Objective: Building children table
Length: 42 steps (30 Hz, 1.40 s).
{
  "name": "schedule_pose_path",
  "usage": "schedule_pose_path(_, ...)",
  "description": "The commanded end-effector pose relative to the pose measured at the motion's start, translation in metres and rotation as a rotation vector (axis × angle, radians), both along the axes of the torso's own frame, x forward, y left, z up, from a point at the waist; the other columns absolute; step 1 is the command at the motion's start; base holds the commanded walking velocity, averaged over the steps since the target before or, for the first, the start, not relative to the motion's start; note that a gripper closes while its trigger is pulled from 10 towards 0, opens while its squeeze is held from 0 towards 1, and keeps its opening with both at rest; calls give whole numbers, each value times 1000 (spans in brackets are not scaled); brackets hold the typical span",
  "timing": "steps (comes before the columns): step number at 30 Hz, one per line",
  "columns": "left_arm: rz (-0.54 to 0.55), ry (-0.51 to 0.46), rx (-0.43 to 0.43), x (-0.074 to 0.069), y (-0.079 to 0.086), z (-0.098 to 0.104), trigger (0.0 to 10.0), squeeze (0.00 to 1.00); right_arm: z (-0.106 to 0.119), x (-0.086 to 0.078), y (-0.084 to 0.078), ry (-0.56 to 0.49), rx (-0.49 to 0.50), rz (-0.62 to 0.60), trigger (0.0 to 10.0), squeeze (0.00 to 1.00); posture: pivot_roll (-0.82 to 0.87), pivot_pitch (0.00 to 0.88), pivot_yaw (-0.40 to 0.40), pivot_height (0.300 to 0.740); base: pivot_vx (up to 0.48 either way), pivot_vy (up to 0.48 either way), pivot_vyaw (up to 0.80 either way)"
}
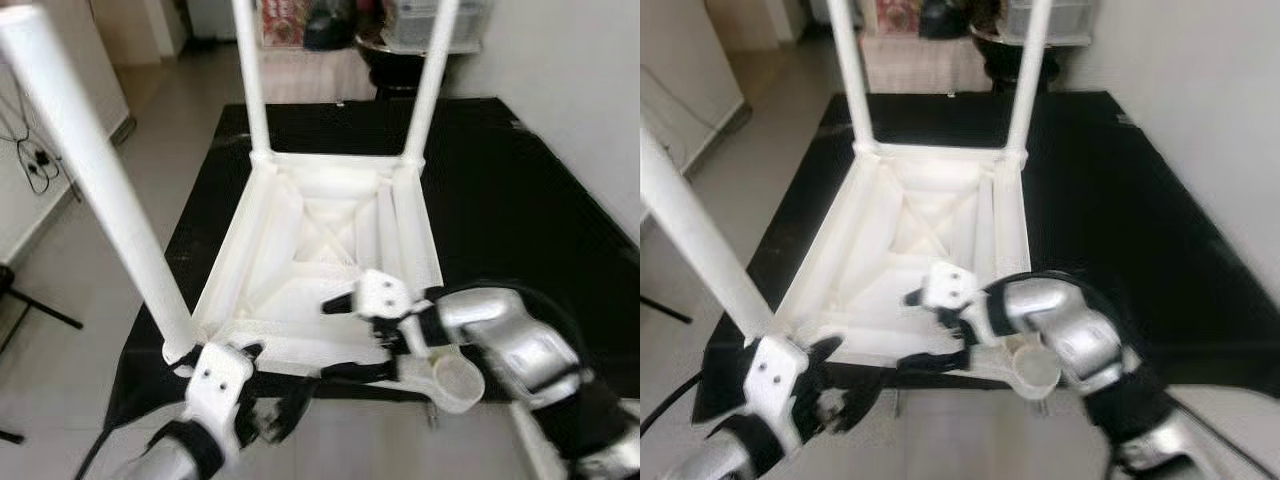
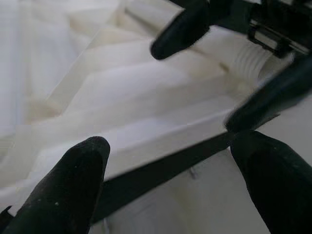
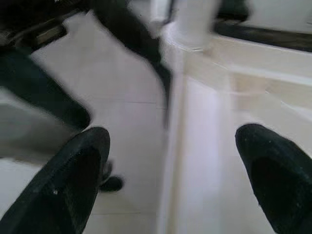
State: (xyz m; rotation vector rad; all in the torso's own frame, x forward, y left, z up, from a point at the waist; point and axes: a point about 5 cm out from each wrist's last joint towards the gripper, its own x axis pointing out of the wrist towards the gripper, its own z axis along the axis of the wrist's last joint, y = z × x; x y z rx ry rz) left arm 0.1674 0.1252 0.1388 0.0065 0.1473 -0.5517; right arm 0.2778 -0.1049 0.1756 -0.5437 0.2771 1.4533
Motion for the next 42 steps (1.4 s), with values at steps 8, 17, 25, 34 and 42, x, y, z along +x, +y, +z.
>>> schedule_pose_path(8, -104, 57, -29, -17, -6, -1, 10000, 0, 1, -7, 5, 116, -87, 57, 10000, 0, 30, 68, -34, 740, 0, 0, 0)
schedule_pose_path(17, -88, 48, -24, -18, -5, 1, 10000, 0, -2, -6, 10, 163, -126, -72, 10000, 0, 31, 74, -39, 740, 0, 0, 0)
schedule_pose_path(25, -85, 32, 1, -18, -5, 4, 10000, 0, -11, -3, 8, 125, -206, -338, 10000, 0, 19, 75, -35, 740, 0, 0, 0)
schedule_pose_path(34, -104, 18, 47, -16, -6, 3, 10000, 0, -8, 0, 13, 25, -300, -344, 10000, 0, 15, 68, -51, 740, 0, 0, 0)
schedule_pose_path(42, -95, 15, 46, -16, -8, 3, 10000, 0, -9, -4, 17, 35, -330, -329, 6745, 0, 14, 66, -58, 740, 0, 0, 0)
